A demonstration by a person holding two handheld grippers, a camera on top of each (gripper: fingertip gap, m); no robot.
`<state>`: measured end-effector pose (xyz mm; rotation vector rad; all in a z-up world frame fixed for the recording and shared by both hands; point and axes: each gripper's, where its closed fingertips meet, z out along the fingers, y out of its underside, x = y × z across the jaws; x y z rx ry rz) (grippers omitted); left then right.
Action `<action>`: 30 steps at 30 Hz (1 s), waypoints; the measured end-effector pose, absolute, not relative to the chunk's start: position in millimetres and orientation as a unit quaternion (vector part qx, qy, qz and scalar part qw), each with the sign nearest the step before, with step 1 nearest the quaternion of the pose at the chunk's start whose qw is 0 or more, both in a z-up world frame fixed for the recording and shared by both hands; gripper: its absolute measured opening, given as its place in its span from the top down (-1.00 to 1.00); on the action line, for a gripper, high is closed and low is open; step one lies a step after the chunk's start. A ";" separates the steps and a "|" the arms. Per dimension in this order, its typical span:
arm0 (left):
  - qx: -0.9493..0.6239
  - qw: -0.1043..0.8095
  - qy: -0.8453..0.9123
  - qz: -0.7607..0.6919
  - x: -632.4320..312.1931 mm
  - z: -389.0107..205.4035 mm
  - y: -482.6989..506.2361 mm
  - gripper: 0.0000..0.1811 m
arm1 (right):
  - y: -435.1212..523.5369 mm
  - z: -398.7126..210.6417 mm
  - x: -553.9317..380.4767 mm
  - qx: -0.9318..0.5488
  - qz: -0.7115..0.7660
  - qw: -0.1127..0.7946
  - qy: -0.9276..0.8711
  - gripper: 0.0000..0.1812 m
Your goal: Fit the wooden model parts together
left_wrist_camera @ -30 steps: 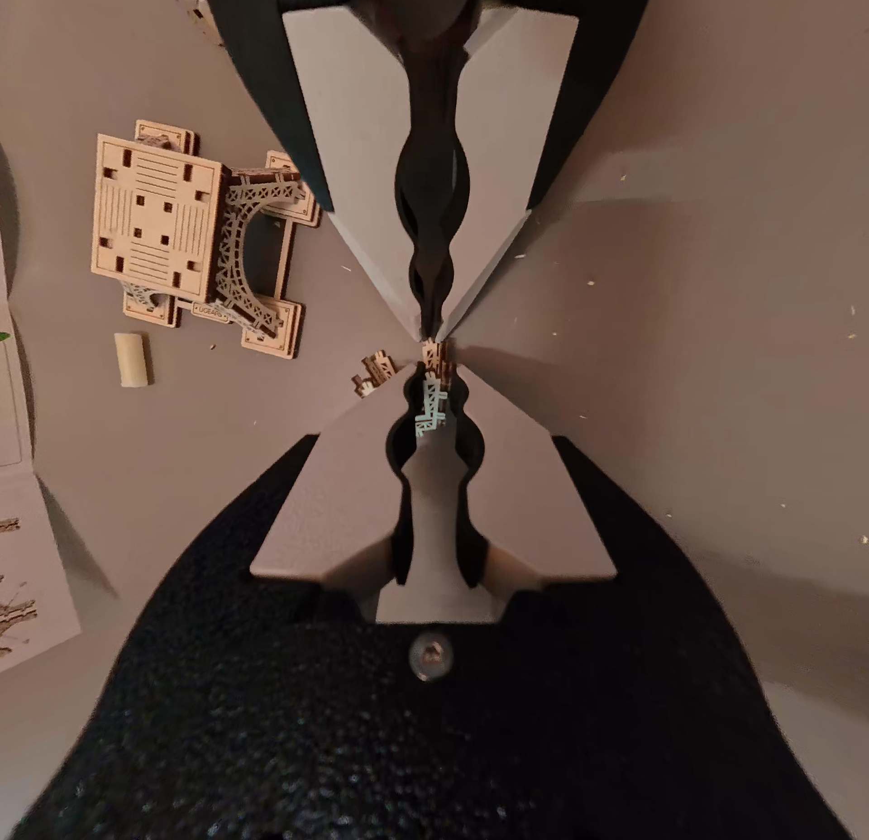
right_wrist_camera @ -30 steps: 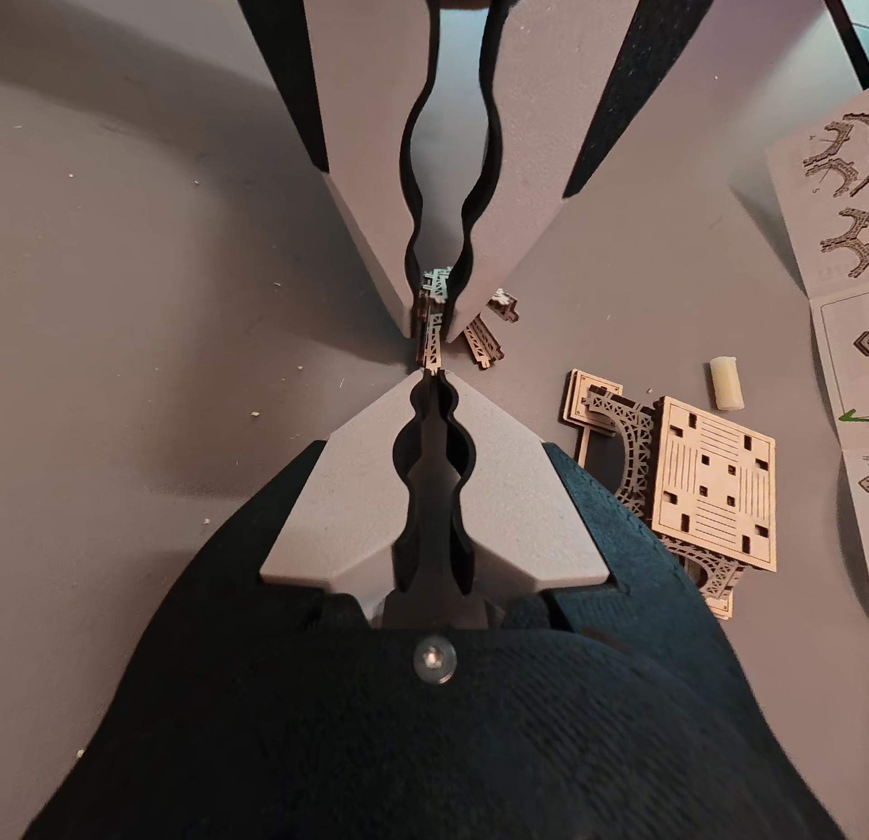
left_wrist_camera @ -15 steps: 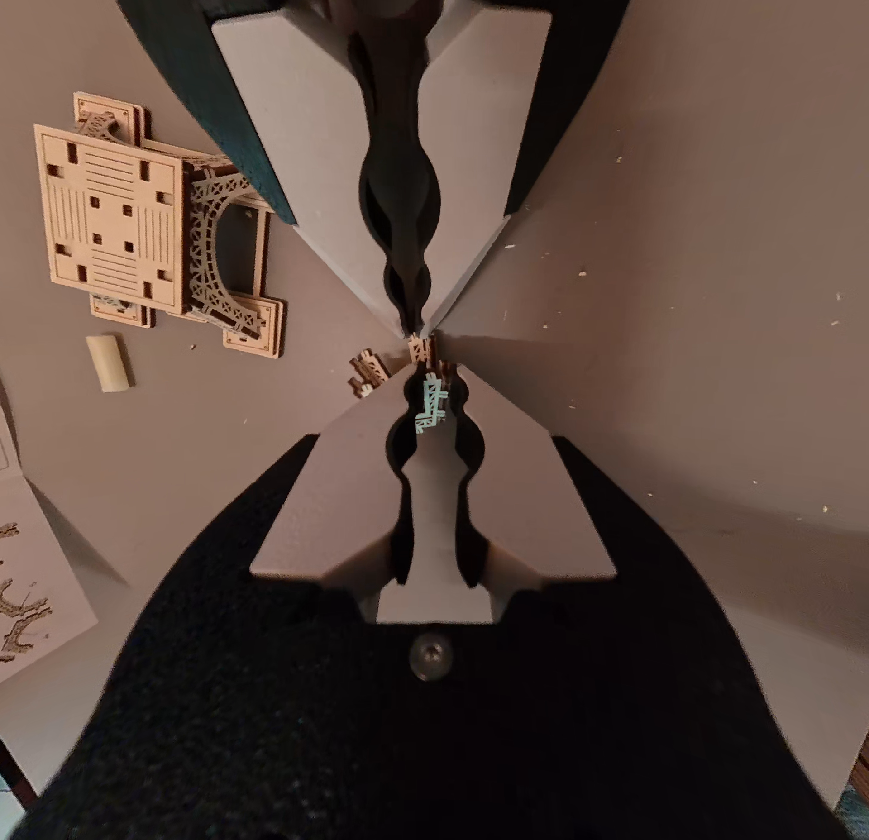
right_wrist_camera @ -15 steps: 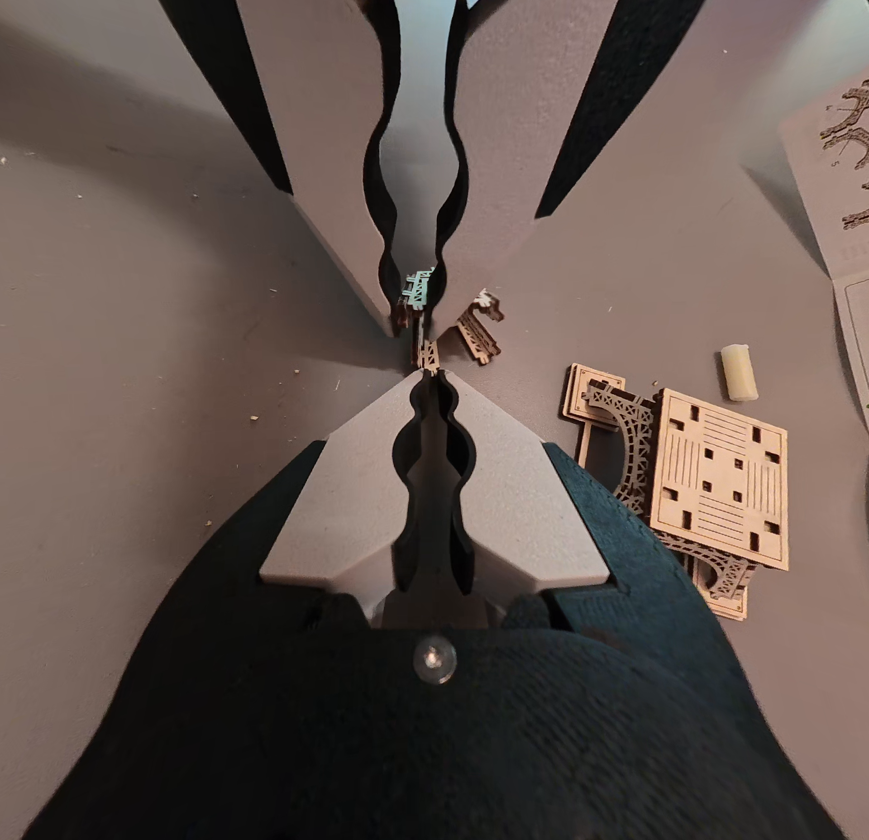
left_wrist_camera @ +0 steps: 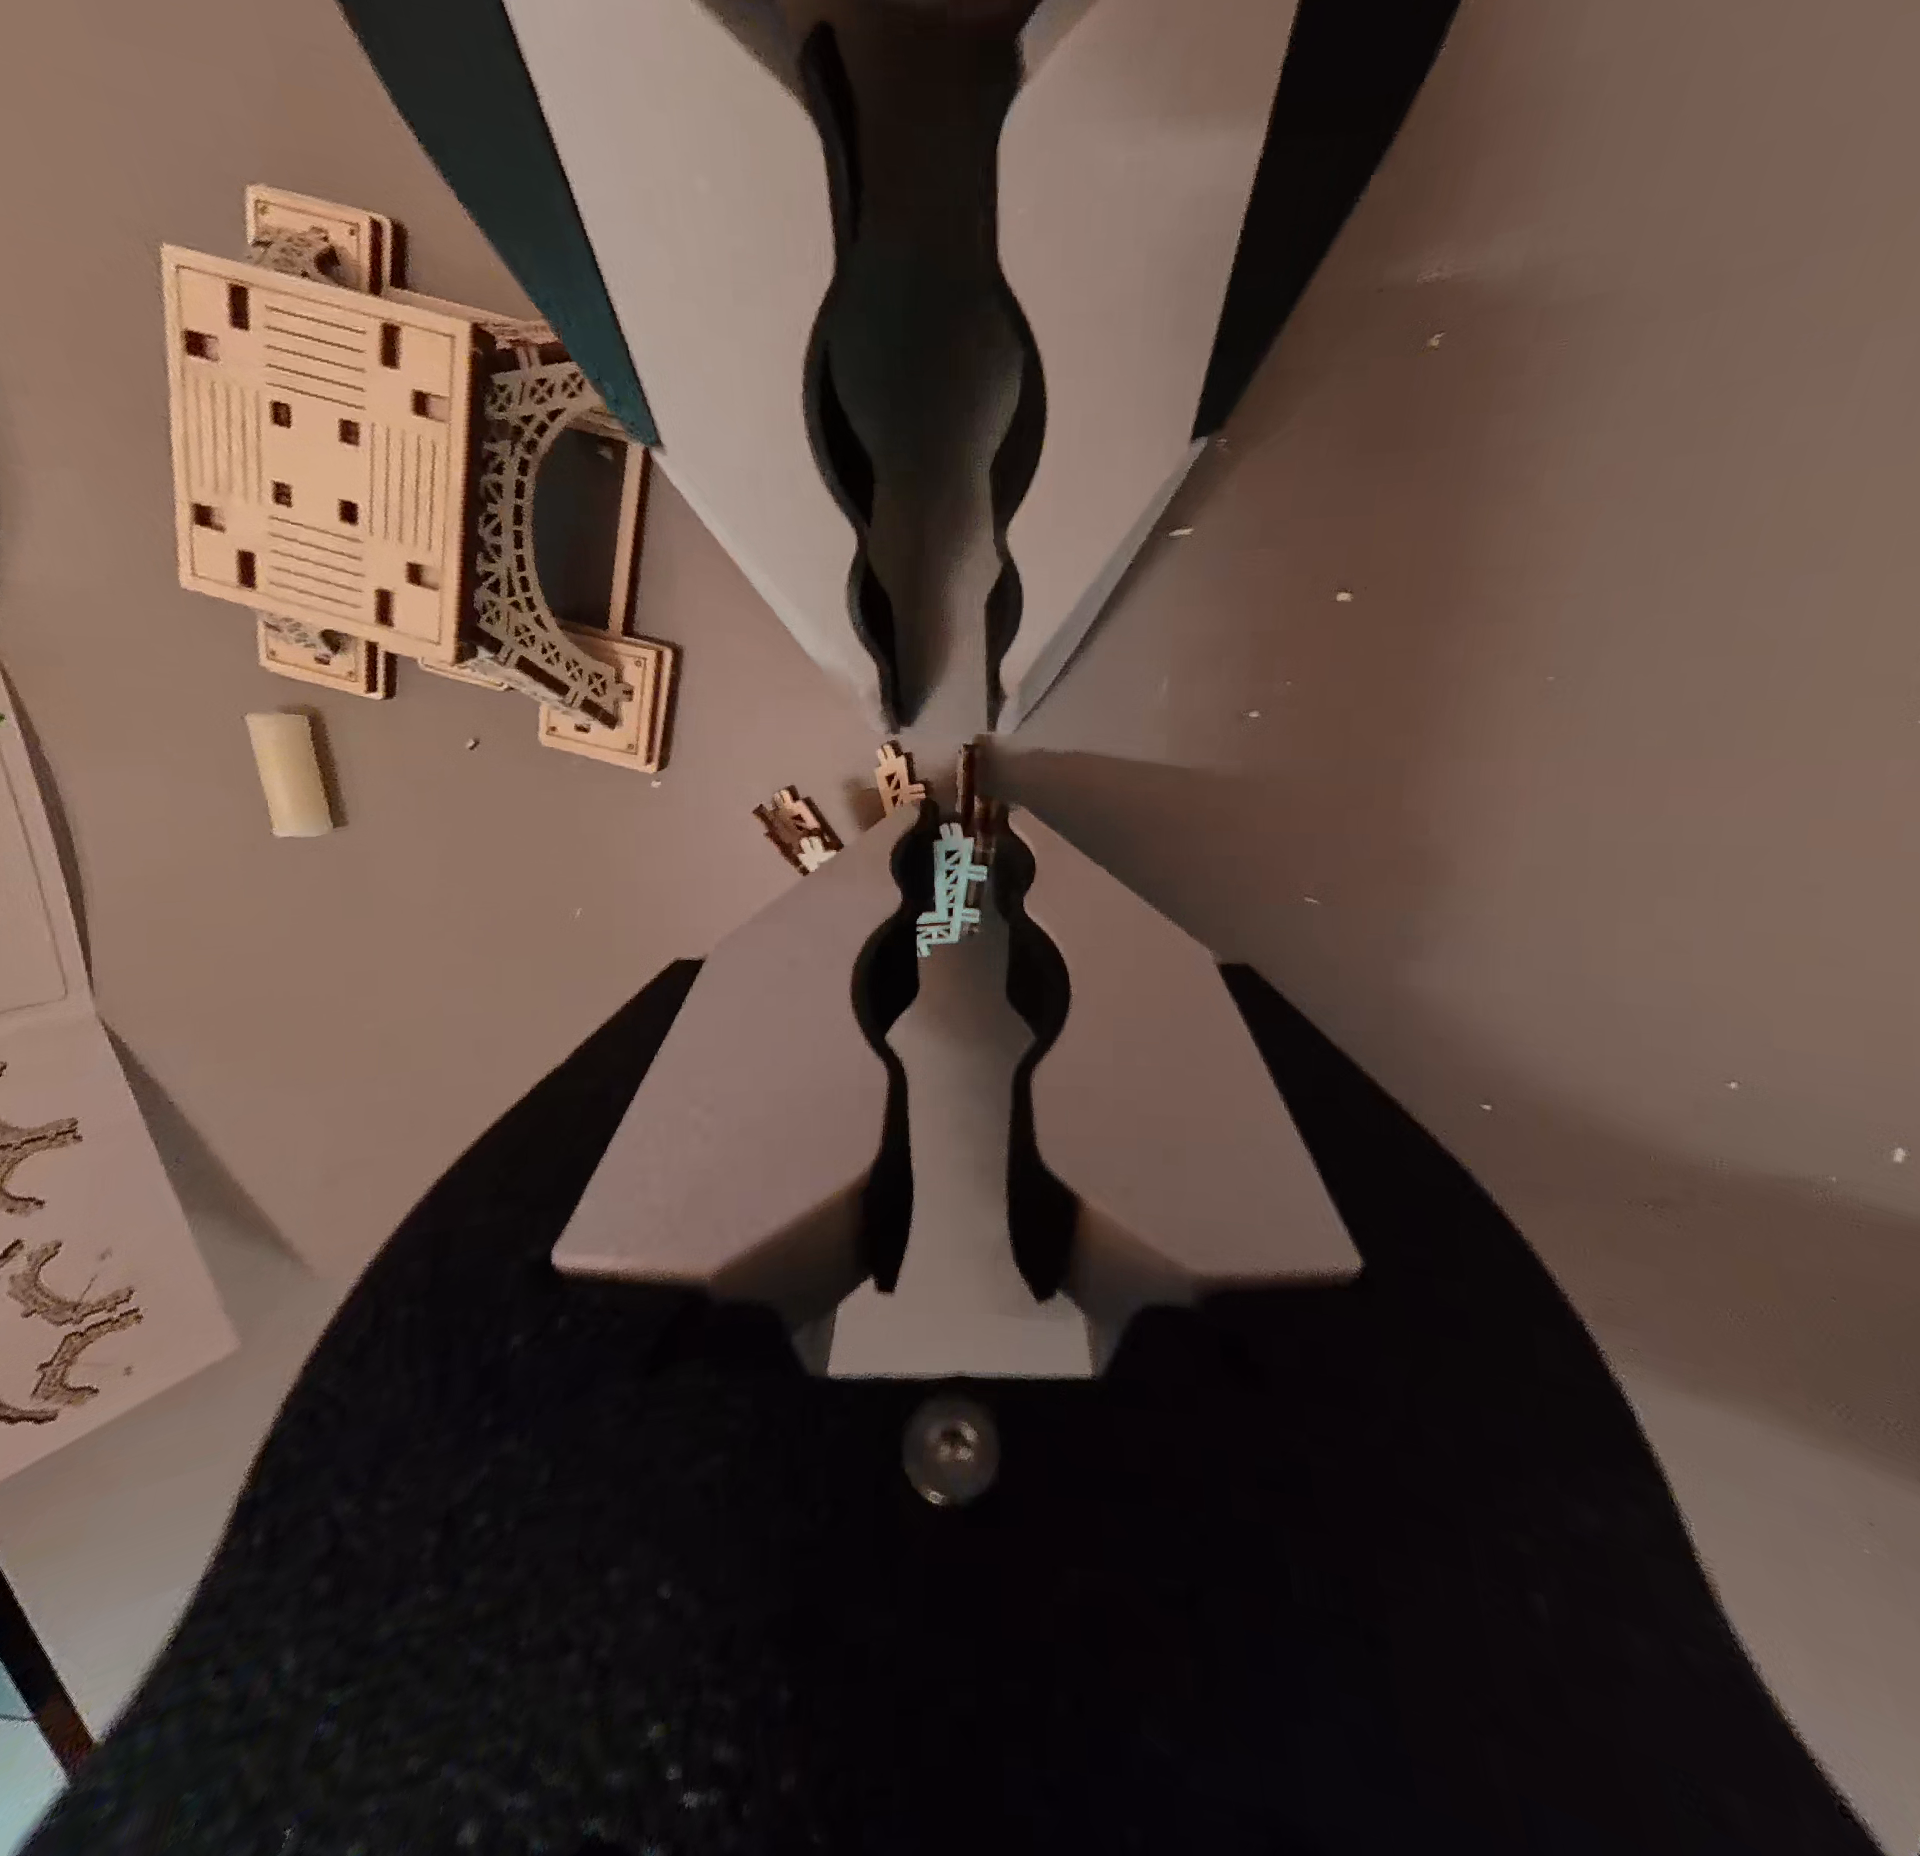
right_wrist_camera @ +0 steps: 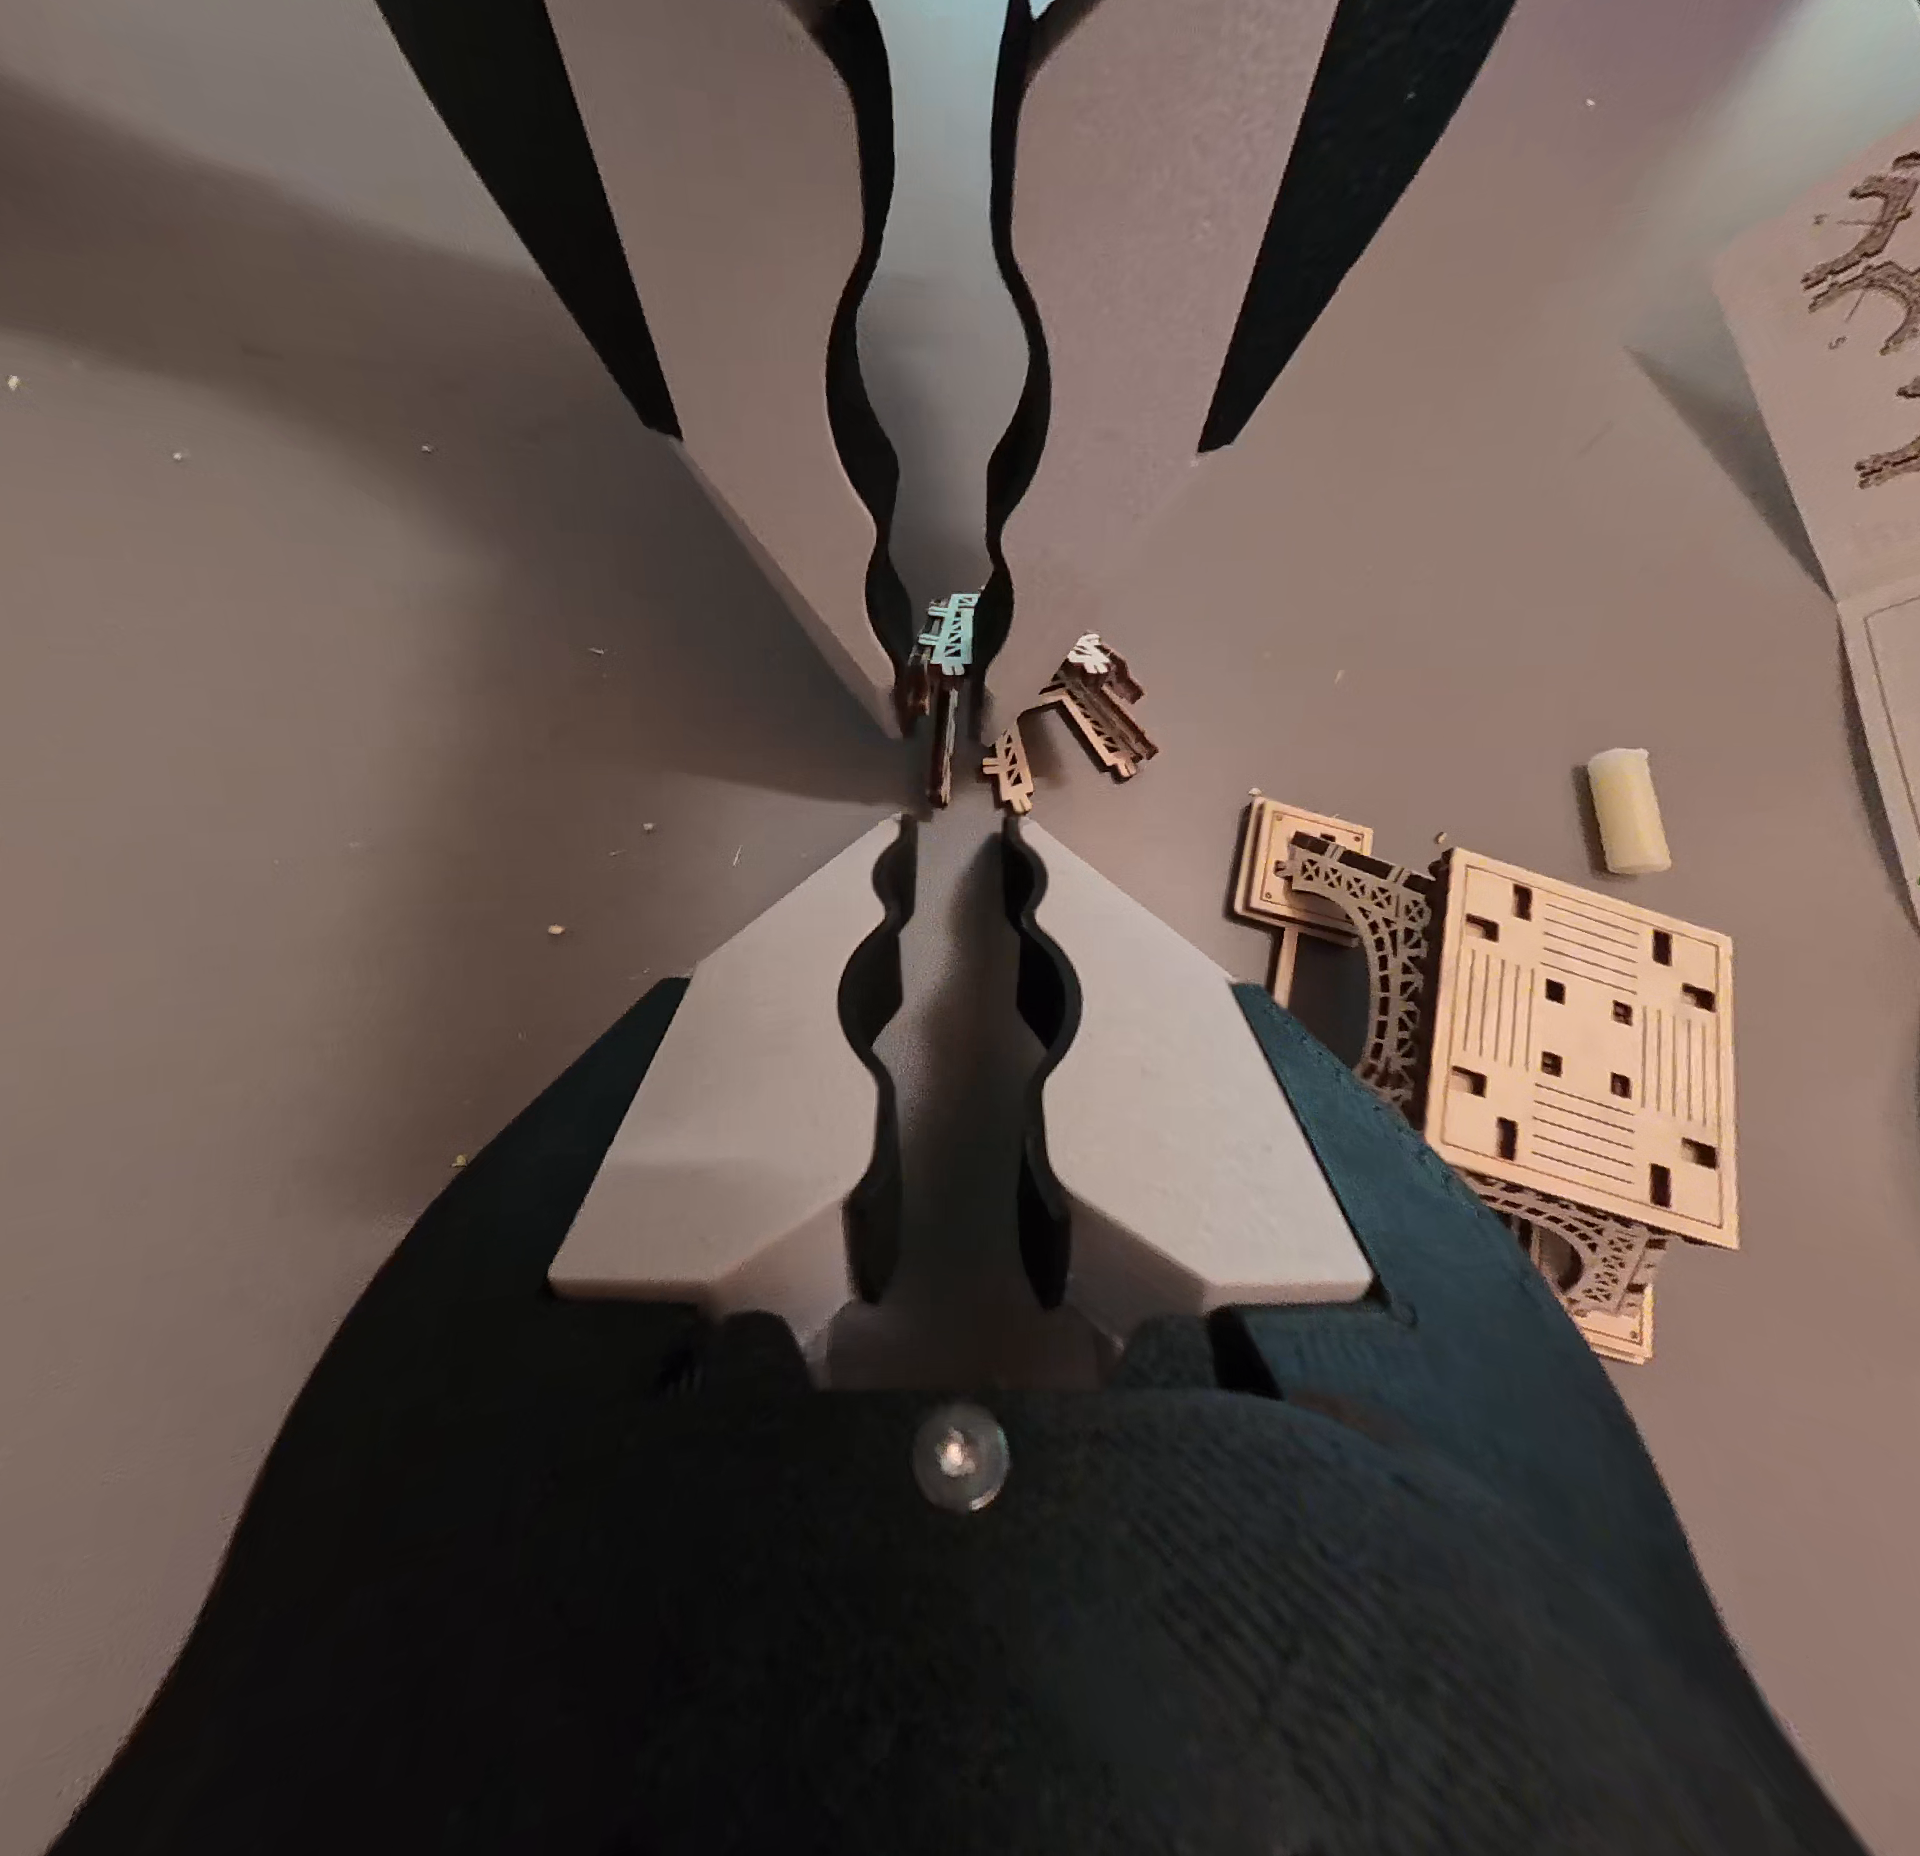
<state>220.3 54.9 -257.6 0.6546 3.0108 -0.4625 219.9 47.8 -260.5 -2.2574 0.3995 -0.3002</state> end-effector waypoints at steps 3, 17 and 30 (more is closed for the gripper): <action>0.217 0.007 0.965 -0.146 220.3 -257.4 55.4 0.91 | 45.9 -260.7 224.4 -0.890 -0.106 0.405 0.180 0.72; 0.204 0.023 0.960 -0.190 223.8 -256.5 52.7 0.83 | 58.0 -261.4 236.5 -0.886 -0.064 0.413 0.203 0.85; 0.005 0.047 0.939 -0.341 247.9 -257.1 68.2 0.22 | 57.8 -260.8 236.4 -0.881 -0.037 0.420 0.215 0.86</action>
